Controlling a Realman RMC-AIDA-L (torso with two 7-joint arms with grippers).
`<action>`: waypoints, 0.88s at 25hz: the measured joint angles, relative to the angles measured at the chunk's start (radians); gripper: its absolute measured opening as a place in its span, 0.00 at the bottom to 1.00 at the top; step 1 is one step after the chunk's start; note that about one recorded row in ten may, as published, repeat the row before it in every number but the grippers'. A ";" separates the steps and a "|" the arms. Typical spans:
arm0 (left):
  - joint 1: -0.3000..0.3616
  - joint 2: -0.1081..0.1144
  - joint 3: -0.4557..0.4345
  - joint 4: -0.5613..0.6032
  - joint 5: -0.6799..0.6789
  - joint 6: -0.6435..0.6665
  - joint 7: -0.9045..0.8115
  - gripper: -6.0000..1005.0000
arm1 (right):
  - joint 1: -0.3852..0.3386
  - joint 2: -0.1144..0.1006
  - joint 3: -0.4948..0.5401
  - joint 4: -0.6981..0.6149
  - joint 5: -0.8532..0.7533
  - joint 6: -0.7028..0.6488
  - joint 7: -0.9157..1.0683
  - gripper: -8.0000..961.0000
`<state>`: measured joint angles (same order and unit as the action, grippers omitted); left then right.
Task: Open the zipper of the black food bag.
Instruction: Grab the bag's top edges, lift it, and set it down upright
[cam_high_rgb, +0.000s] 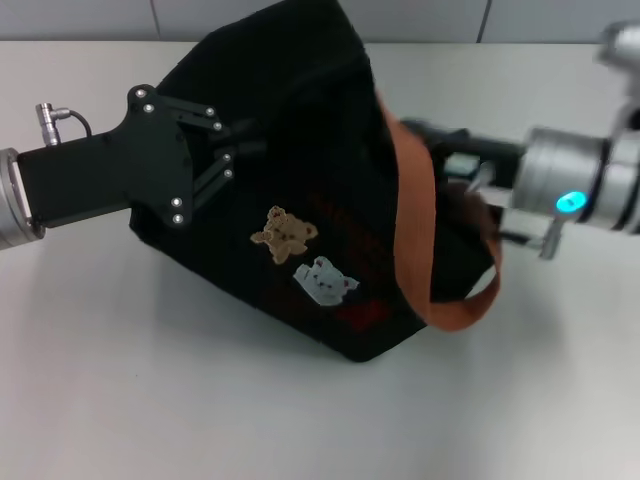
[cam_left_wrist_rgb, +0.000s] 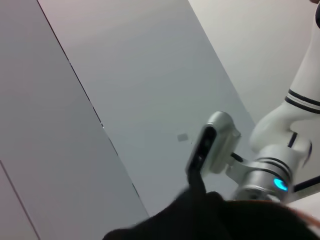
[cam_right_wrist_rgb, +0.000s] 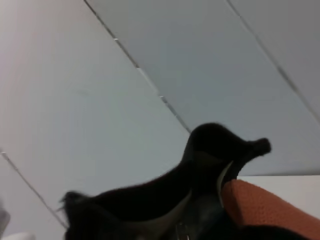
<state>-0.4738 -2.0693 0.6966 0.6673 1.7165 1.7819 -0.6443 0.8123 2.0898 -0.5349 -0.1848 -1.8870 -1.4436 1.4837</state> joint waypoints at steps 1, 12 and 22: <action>0.000 0.000 -0.001 -0.001 -0.002 -0.001 0.000 0.08 | 0.013 0.002 -0.038 0.027 0.008 0.000 -0.023 0.36; 0.025 0.005 -0.017 0.003 -0.068 -0.031 0.015 0.08 | -0.184 -0.007 -0.044 -0.055 0.162 -0.146 -0.057 0.36; 0.004 0.017 -0.048 0.009 -0.067 -0.074 0.015 0.08 | -0.287 -0.009 -0.095 -0.105 0.121 -0.206 -0.050 0.36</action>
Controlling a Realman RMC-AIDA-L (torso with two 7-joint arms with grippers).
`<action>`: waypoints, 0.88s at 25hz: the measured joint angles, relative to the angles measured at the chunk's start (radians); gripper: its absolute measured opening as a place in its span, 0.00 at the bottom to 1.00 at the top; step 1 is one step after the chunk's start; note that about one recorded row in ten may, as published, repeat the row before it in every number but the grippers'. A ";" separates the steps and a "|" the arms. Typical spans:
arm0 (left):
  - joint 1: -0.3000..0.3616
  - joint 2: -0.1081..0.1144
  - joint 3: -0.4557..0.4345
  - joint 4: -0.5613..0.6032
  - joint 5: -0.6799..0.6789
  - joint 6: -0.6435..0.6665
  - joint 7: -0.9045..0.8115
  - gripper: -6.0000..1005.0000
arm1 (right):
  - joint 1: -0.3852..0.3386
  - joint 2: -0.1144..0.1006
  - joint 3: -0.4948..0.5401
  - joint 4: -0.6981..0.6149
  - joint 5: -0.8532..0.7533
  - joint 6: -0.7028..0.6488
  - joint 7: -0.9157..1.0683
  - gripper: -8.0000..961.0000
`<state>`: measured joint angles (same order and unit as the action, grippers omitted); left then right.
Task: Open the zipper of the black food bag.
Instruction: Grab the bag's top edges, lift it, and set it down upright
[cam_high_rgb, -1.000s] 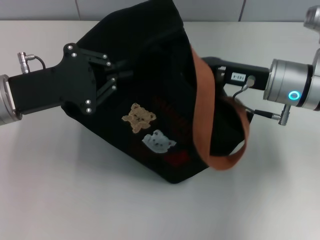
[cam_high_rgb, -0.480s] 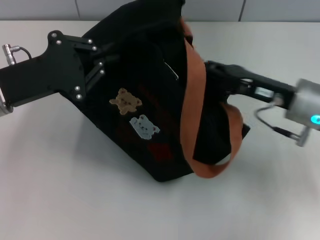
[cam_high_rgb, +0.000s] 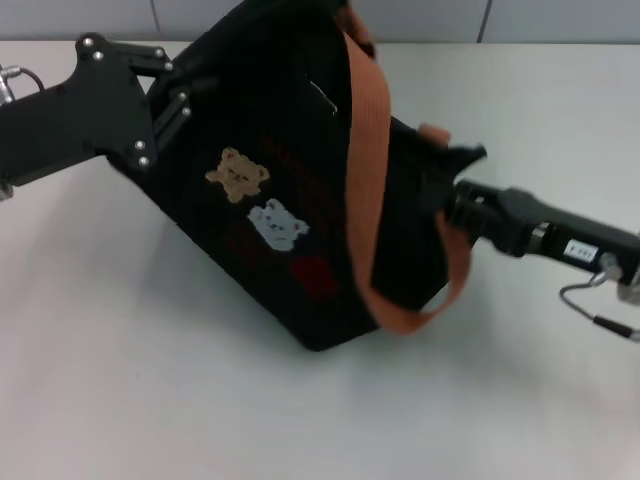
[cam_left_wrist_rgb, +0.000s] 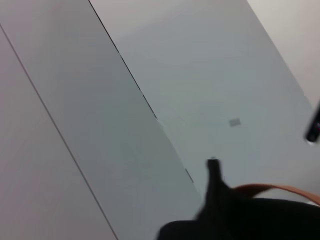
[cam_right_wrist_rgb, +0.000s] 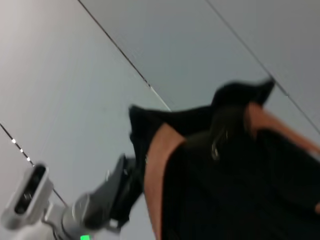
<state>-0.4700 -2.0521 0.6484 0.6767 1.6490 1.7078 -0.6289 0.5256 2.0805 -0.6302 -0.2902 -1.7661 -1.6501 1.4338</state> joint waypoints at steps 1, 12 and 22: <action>-0.004 0.000 -0.001 0.000 0.000 0.001 0.000 0.08 | 0.005 0.003 -0.009 0.012 -0.006 0.014 -0.005 0.36; -0.027 -0.011 0.053 0.024 0.005 0.087 0.007 0.08 | 0.271 0.014 -0.062 0.307 -0.009 0.173 -0.115 0.36; 0.031 -0.012 0.068 0.001 0.020 0.086 0.077 0.08 | 0.102 0.004 -0.056 0.156 -0.003 0.096 -0.012 0.36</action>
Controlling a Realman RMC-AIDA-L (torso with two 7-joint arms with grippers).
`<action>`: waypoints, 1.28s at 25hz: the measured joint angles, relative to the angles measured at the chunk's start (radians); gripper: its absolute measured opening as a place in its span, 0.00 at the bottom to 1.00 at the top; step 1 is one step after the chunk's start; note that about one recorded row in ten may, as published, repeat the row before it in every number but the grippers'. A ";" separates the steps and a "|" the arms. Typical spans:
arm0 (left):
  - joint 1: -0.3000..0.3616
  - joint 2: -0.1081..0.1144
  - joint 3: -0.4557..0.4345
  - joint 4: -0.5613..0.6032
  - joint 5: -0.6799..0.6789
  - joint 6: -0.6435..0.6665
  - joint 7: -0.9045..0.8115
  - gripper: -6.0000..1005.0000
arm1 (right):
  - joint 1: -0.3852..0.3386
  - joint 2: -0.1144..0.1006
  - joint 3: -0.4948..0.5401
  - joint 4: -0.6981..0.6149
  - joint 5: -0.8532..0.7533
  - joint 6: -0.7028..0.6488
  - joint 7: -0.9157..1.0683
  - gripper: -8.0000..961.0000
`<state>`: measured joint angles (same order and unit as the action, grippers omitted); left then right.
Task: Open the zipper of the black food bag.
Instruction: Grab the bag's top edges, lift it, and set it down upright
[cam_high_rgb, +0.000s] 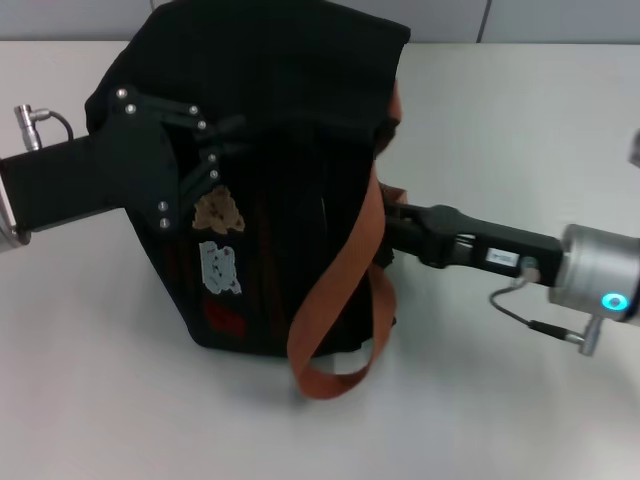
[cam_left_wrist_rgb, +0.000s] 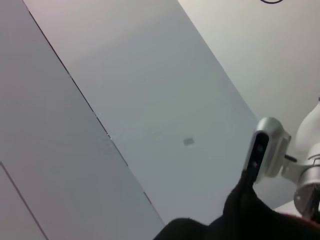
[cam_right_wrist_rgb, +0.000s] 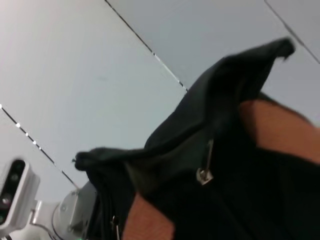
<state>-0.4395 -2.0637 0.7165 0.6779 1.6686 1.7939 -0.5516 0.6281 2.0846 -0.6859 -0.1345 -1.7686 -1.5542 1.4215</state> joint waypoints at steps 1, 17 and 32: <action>0.003 0.000 0.000 -0.001 0.000 0.001 0.002 0.08 | 0.000 0.000 0.000 0.000 0.000 0.000 0.000 0.36; 0.028 -0.004 0.008 -0.039 0.001 0.021 0.047 0.08 | -0.051 0.002 0.081 -0.069 0.023 -0.110 0.059 0.35; 0.032 -0.004 0.014 -0.058 0.002 0.032 0.067 0.08 | -0.008 0.003 0.078 -0.031 0.032 -0.111 0.048 0.35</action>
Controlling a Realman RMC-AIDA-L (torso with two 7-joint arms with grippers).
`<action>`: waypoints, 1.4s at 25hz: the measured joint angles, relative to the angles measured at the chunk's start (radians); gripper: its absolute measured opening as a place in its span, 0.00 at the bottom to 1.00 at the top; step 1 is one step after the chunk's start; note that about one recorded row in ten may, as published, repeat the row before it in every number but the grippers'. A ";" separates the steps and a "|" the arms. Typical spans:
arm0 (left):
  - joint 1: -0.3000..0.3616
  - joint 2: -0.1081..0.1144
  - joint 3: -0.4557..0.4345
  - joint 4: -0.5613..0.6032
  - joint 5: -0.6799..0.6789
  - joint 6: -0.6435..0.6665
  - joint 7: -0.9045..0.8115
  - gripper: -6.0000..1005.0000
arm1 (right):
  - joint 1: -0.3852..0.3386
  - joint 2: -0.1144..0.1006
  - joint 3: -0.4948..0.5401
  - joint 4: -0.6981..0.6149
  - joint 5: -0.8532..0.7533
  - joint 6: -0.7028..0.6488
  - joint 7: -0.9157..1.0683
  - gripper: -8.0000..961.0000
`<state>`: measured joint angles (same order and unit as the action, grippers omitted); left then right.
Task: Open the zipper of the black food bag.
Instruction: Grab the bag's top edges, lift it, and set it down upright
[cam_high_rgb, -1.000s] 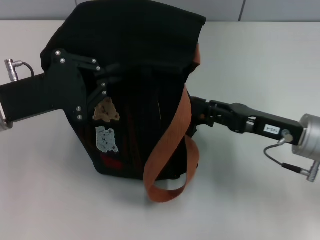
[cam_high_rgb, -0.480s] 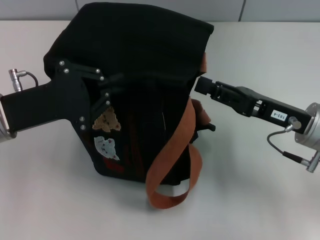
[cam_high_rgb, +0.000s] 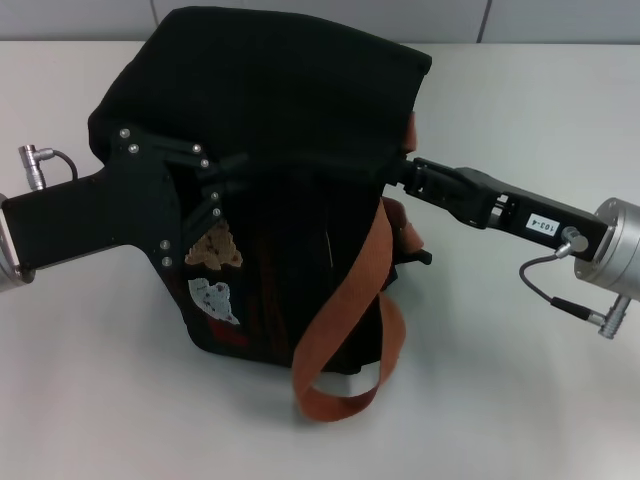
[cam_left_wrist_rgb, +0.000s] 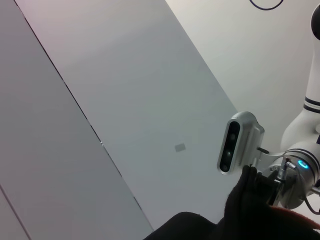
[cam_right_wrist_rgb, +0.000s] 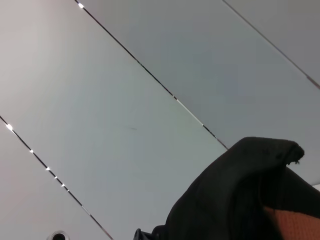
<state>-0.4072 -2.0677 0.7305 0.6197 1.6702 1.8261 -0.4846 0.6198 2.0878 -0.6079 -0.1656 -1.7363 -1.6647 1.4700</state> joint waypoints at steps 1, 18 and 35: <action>0.000 0.000 0.000 0.000 0.000 0.000 0.000 0.08 | 0.002 0.000 0.000 0.000 0.000 0.001 0.000 0.35; -0.001 0.000 0.000 -0.009 0.001 -0.002 0.011 0.08 | 0.026 0.001 -0.002 0.007 0.000 0.024 -0.002 0.19; 0.001 0.000 -0.012 -0.009 -0.014 -0.005 0.011 0.08 | 0.033 0.002 -0.004 0.008 -0.004 0.025 -0.028 0.01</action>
<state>-0.4060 -2.0678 0.7185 0.6103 1.6564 1.8208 -0.4740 0.6528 2.0893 -0.6121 -0.1580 -1.7400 -1.6396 1.4422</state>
